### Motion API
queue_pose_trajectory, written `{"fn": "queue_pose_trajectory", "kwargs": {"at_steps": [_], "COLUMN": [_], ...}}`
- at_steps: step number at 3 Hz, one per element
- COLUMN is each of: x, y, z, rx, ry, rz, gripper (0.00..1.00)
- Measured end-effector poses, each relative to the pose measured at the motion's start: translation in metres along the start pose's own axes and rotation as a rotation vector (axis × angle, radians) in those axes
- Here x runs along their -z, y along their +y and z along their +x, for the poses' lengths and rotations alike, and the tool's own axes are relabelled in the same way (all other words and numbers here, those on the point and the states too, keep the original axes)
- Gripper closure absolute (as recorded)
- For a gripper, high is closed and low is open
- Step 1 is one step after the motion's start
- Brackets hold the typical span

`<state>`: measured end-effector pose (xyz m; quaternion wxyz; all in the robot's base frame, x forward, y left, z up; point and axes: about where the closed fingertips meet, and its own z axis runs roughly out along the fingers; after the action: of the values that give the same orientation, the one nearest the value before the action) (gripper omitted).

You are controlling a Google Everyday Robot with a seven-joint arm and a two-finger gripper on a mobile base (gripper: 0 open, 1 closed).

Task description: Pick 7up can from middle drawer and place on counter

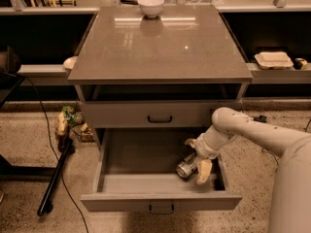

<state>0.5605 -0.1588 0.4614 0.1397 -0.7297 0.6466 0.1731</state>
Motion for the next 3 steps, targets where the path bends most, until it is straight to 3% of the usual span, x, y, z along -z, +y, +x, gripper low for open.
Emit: {"fn": "queue_pose_trajectory", "kwargs": {"at_steps": [2, 3], "x": [-0.041, -0.062], "y": [-0.025, -0.027], "z": [0.025, 0.048], "rx": [0.026, -0.001], "ry": [-0.006, -0.035], "rz": [0.032, 0.050], "gripper": [0.00, 0.11]}}
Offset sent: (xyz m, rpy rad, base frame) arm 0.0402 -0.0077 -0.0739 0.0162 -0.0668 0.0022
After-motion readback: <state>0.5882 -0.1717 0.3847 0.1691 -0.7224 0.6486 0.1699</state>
